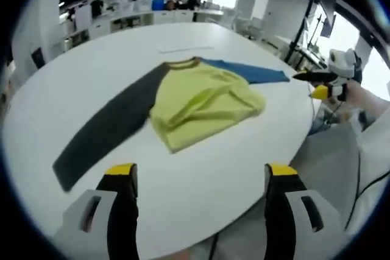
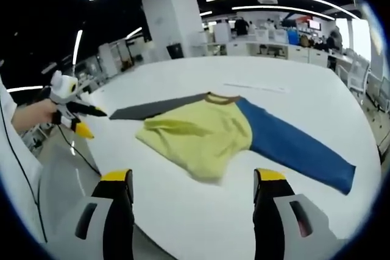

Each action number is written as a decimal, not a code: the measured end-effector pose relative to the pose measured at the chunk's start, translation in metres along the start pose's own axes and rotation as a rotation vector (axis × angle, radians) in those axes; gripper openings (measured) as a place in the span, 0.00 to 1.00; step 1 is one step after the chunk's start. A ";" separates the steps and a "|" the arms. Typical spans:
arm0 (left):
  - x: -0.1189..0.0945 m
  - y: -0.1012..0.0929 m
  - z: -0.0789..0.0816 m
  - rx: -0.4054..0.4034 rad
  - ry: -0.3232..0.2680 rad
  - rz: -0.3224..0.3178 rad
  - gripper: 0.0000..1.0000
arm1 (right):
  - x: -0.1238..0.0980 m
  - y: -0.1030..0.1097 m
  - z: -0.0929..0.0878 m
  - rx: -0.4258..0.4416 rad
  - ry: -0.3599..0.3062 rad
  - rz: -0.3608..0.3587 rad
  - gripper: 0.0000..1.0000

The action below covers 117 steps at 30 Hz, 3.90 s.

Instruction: Fold the garment on the visible template until the final outline fits inside the template.

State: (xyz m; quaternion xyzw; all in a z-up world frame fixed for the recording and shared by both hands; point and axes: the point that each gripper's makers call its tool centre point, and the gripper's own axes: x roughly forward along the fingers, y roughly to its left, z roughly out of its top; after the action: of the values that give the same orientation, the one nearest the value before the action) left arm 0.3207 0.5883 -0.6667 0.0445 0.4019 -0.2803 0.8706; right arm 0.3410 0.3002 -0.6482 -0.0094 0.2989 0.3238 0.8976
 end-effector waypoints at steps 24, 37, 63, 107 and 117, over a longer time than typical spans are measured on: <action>0.035 0.034 0.012 0.067 0.004 0.042 0.58 | 0.054 0.003 0.007 0.017 0.033 0.046 0.64; 0.054 0.052 0.023 0.117 0.016 0.055 0.54 | 0.080 0.001 0.010 0.035 0.039 0.056 0.56; 0.106 0.068 0.048 0.267 0.008 0.042 0.41 | 0.129 -0.010 0.008 0.027 0.089 0.009 0.43; 0.143 0.078 0.055 0.351 0.018 0.024 0.04 | 0.174 -0.035 -0.016 -0.142 0.249 -0.172 0.10; 0.142 0.076 0.058 0.334 0.010 0.020 0.01 | 0.172 -0.037 -0.015 -0.152 0.250 -0.177 0.04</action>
State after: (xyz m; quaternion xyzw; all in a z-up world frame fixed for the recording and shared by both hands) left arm 0.4732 0.5698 -0.7424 0.1939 0.3537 -0.3343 0.8518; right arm 0.4602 0.3674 -0.7603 -0.1437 0.3808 0.2616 0.8751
